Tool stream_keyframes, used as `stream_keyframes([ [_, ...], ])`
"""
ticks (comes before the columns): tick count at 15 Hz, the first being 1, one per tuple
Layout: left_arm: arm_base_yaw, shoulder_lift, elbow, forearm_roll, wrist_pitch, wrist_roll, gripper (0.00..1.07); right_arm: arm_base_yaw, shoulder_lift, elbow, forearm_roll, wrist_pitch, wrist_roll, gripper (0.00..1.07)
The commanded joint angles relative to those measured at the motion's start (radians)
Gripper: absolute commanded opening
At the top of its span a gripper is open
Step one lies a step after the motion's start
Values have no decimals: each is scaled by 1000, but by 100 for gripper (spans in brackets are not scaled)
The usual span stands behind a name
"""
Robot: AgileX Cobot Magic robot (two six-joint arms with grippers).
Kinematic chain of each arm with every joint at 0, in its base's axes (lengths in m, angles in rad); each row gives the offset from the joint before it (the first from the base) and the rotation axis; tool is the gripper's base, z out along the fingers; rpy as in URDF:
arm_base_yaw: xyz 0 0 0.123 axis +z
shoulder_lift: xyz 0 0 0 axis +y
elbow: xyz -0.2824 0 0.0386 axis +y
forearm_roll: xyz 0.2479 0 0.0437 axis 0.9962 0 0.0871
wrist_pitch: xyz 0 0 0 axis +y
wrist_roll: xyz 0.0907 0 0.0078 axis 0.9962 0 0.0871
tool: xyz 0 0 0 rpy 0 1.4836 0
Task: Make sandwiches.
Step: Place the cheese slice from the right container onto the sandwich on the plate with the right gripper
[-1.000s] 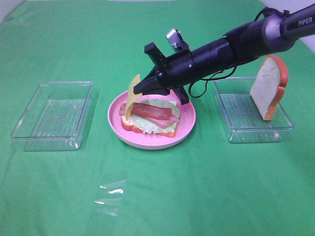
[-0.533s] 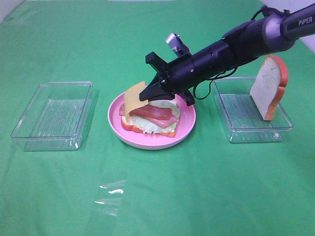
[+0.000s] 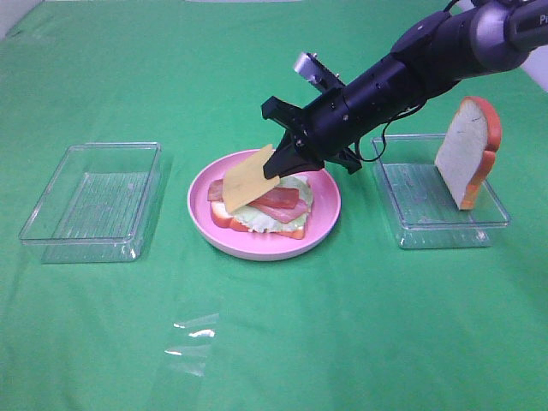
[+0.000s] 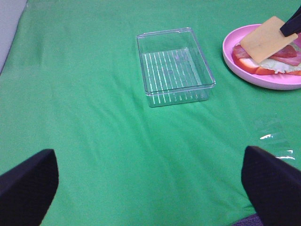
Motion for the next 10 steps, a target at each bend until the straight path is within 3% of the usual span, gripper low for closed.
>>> stream_keyframes([
  [1,-4,-15,3,-10,-9,-7,98,-2,-8,2,-17,-1,21,0],
  [2,-4,-15,3,-10,-9,-7,98,-2,-9,2,-29,-2,22,3],
  [6,-4,-15,3,-10,-9,-7,98,-2,-34,-1,-79,-1,24,60],
  [7,-4,-15,3,-10,-9,-7,98,-2,-50,-8,-113,-1,59,68],
  [9,-4,-15,3,-10,-9,-7,98,-2,-107,-41,-303,11,211,75],
  [10,-4,-15,3,-10,-9,-7,98,-2,-132,-97,-467,78,344,79],
])
